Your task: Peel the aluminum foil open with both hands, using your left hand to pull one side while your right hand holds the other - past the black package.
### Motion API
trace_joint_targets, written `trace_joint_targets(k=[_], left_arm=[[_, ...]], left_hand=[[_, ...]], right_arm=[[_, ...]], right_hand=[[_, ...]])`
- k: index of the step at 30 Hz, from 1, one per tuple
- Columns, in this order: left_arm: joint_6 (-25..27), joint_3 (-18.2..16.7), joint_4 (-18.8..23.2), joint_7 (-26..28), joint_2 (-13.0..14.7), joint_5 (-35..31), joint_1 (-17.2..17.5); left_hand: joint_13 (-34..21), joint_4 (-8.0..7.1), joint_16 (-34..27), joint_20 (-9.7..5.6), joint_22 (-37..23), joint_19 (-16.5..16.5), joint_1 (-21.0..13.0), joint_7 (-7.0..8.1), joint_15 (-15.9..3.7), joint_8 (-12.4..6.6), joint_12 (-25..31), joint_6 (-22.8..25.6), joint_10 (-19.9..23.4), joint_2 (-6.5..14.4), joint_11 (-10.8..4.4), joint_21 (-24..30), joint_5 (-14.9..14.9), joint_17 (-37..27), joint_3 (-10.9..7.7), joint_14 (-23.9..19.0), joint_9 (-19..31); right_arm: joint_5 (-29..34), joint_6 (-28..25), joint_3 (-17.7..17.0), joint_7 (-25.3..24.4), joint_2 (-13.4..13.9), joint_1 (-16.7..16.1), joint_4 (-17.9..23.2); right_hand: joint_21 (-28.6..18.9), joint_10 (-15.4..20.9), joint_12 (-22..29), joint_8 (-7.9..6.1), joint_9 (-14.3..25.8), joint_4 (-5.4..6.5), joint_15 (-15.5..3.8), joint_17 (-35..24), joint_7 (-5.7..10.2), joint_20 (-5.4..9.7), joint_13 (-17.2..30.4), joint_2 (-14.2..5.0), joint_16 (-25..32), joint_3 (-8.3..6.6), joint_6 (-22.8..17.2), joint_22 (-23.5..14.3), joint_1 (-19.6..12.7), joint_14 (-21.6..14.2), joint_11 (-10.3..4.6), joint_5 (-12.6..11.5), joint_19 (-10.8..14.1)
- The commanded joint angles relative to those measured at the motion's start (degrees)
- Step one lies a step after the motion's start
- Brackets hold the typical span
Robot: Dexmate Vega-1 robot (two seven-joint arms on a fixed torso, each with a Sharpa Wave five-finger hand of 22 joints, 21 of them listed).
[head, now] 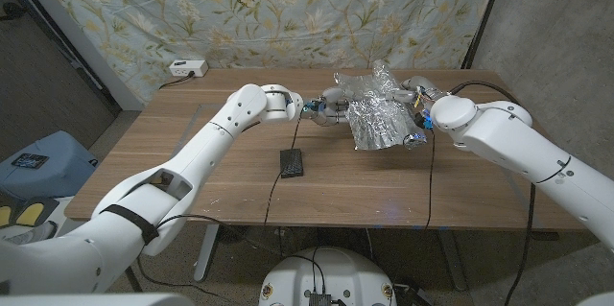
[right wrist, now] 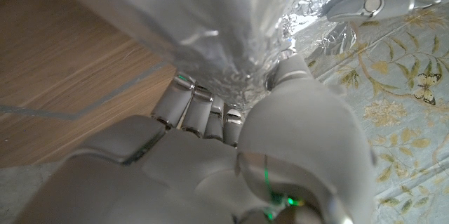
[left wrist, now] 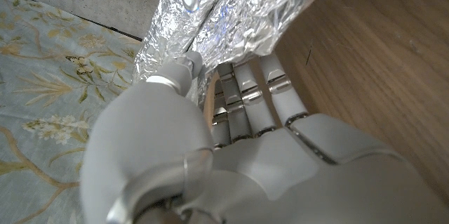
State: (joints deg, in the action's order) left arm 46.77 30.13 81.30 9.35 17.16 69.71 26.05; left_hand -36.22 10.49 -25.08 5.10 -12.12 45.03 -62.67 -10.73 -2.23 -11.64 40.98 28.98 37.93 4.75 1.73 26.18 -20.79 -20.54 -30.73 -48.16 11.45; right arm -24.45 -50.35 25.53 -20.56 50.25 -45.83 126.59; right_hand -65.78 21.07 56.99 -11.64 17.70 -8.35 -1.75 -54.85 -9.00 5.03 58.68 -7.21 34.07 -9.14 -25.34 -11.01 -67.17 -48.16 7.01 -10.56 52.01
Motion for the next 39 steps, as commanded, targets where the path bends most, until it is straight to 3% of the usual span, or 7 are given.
trace_joint_targets(k=[1, 18, 22, 24, 27, 31, 39], left_arm=[[-0.86, 1.08, -4.06, -5.19, -1.48, -2.16, -1.58], [-3.25, 1.87, -9.25, -11.16, -4.01, -5.4, -3.09], [-4.44, 1.18, -8.88, -9.4, -5.06, -5.74, -2.09], [-4.85, 0.61, -8.16, -7.61, -5.5, -5.68, -1.37], [-4.67, 0.29, -7.98, -6.52, -5.7, -5.64, -1.12], [-3.93, -0.04, -7.13, -5.52, -5.35, -5.45, -0.73], [-2.45, -0.88, -5.54, -3.55, -4.5, -4.59, 0.0]], left_hand=[[-0.32, -0.4, -0.23, -0.35, -0.09, -0.35, -0.49, -1.79, 0.12, 0.25, 0.09, 1.78, -0.85, 0.01, -0.42, 0.48, 0.04, -0.5, 0.44, 0.83, 0.2], [2.26, -0.94, 1.9, -0.18, 0.04, -2.15, -0.26, -1.61, 1.64, 0.42, -4.07, -0.23, -3.92, -0.74, 1.84, 0.99, 1.56, 0.25, 1.93, 4.15, 0.18], [3.87, -0.51, 0.4, -1.05, 0.04, -0.76, -2.05, -1.12, -0.78, -0.97, -4.43, 2.48, 0.09, 0.26, -0.06, 2.28, 2.57, -0.1, 2.19, 1.38, 0.24], [4.87, -0.34, -1.19, -2.19, -0.04, 0.4, -3.82, -0.64, -2.5, -2.41, -4.31, 6.53, 3.71, 1.01, -2.24, 3.56, 3.52, -0.82, 2.26, -1.5, 0.28], [3.94, 0.05, -3.11, -3.71, -0.21, 2.4, -6.33, -0.18, -4.9, -3.05, -2.3, 9.97, 7.89, 1.29, -4.87, 5.46, 4.68, -1.94, 2.52, -5.13, 0.28], [2.8, 0.34, -4.05, -5.02, -0.42, 3.94, -9.0, 0.46, -6.29, -3.12, -0.48, 12.24, 10.14, 1.22, -6.26, 7.21, 5.42, -2.48, 2.43, -8.01, 0.35], [2.36, 0.22, -3.96, -5.4, -0.57, 3.82, -10.15, 0.55, -6.81, -2.78, 0.09, 12.67, 10.43, 0.95, -6.51, 7.92, 5.74, -2.68, 2.44, -8.6, 0.43]], right_arm=[[-1.02, 1.16, -2.01, -0.37, 0.18, -0.83, 0.37], [-3.26, 1.73, -4.03, -0.64, 0.43, -1.61, 0.38], [-4.37, 1.94, -4.55, -0.29, 0.4, -1.87, 0.22], [-4.99, 2.35, -4.83, -0.03, 0.42, -2.2, 0.11], [-5.7, 2.67, -5.18, 0.1, 0.48, -2.44, -0.01], [-8.8, 4.13, -7.2, 1.5, 0.03, -3.29, -1.31], [-13.67, 6.84, -9.05, 3.41, -0.69, -3.98, -4.04]], right_hand=[[-0.62, 1.14, 2.67, -0.41, 0.33, 0.57, -8.61, -0.04, -1.64, 7.45, 0.58, -1.53, -0.27, -0.71, -0.64, -0.07, -0.79, -4.27, -0.83, -0.06, -2.41], [-1.41, 1.38, 2.68, -0.44, 0.42, 0.5, -8.65, -0.01, -1.81, 7.45, 0.36, -1.56, -0.3, -0.81, -0.89, 0.03, -0.8, -4.54, -1.04, -0.07, -2.55], [-1.51, 1.34, 2.78, -0.46, 0.43, 0.5, -8.69, -0.03, -1.69, 7.46, 0.56, -1.56, -0.29, -0.81, -0.97, 0.04, -0.78, -4.56, -0.93, -0.07, -2.58], [-1.57, 1.43, 2.7, -0.45, 0.44, 0.51, -8.63, -0.05, -1.71, 7.46, 0.37, -1.56, -0.27, -0.82, -0.95, 0.05, -0.76, -4.6, -0.89, -0.07, -2.6], [-1.65, 1.41, 2.79, -0.43, 0.45, 0.53, -8.75, 0.02, -1.8, 7.45, 0.53, -1.58, -0.38, -0.82, -0.94, 0.06, -0.73, -4.45, -0.88, -0.06, -2.61], [-1.81, 1.34, 2.69, -0.4, 0.46, 0.54, -8.96, 0.0, -1.75, 7.45, 0.39, -1.62, -0.45, -0.86, -0.91, 0.08, -0.7, -4.36, -0.84, -0.06, -2.65], [-2.03, 1.2, 2.61, -0.33, 0.49, 0.69, -8.76, 0.23, -1.74, 7.44, 0.36, -1.72, -0.62, -0.88, -0.77, 0.12, -0.47, -4.43, -0.8, -0.05, -2.8]])
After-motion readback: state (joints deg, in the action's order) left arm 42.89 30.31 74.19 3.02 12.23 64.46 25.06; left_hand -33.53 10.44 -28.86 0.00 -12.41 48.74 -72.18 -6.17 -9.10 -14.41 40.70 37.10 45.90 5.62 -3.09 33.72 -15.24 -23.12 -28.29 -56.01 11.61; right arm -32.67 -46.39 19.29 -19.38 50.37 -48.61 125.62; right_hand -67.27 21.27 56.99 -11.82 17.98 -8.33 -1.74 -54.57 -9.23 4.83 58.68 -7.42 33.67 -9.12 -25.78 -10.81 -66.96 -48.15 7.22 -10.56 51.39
